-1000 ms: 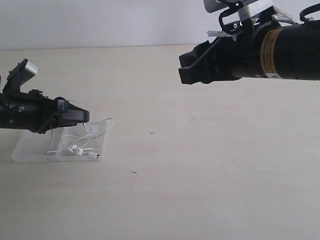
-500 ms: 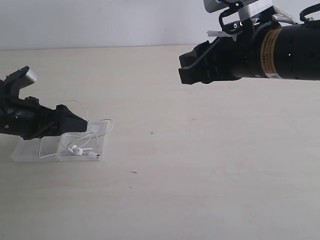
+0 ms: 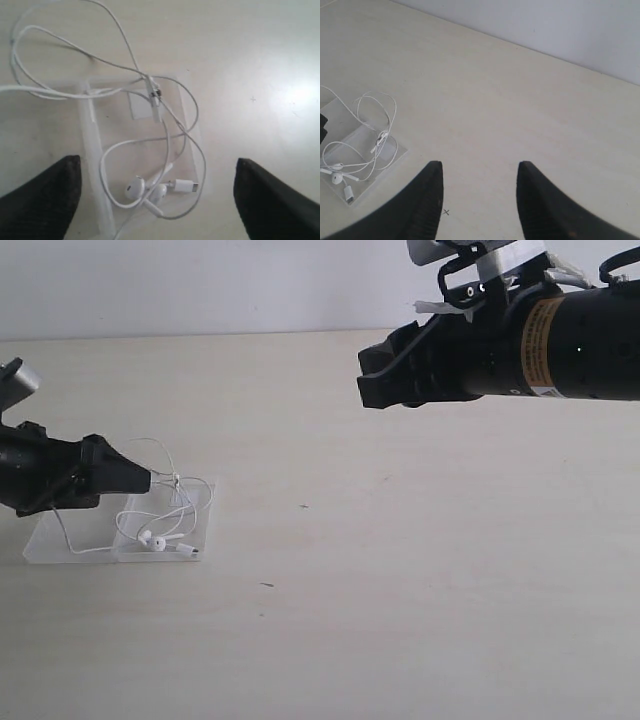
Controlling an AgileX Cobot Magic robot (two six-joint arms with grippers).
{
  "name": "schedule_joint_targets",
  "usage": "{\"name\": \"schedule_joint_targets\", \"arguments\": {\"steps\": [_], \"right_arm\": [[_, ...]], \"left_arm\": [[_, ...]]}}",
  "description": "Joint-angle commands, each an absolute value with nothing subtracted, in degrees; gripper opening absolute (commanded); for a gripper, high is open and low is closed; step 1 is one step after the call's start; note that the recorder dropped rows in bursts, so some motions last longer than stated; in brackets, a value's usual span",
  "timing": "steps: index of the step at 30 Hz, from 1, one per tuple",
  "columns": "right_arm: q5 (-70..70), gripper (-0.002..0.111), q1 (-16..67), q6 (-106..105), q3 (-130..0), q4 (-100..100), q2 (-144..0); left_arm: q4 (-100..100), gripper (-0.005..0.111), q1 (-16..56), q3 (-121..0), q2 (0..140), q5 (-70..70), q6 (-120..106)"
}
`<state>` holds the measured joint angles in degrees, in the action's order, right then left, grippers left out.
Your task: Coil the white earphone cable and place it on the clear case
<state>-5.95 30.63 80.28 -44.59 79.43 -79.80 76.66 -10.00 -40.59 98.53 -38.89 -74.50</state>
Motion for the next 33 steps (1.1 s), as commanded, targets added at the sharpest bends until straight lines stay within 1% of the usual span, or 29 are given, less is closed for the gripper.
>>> {"name": "schedule_joint_targets", "arguments": {"steps": [1, 4, 7, 9, 14, 24, 27, 33], "right_arm": [[-5.9, 0.046, 30.6, 80.1, -44.4, 80.0, -79.3], [-6.3, 0.046, 30.6, 80.1, -44.4, 80.0, -79.3], [-6.4, 0.046, 30.6, 80.2, -44.4, 80.0, -79.3], [-6.4, 0.046, 30.6, 80.2, -44.4, 80.0, -79.3], [-7.4, 0.046, 30.6, 80.2, -44.4, 80.0, -79.3], [-9.8, 0.046, 30.6, 80.1, -44.1, 80.0, -79.3], [-15.1, 0.046, 30.6, 79.7, -42.7, 82.1, -79.3], [-32.5, 0.046, 30.6, 83.2, -41.5, 88.9, -79.3]], "left_arm": [[77.2, 0.079, -10.1, -40.8, 98.0, -40.4, -73.0], [81.5, 0.079, -10.1, -40.8, 98.0, -39.9, -71.3], [81.3, 0.079, -10.2, -40.8, 98.1, -35.1, -69.0], [79.6, 0.079, -10.2, -40.8, 98.7, -34.5, -65.9], [78.5, 0.079, -10.2, -40.8, 101.2, -42.1, -65.2], [78.8, 0.079, -10.2, -40.8, 103.7, -43.2, -65.0], [79.8, 0.079, -10.2, -40.8, 103.7, -42.5, -64.4], [83.2, 0.079, -10.8, -40.8, 103.7, -40.8, -64.0]]}}
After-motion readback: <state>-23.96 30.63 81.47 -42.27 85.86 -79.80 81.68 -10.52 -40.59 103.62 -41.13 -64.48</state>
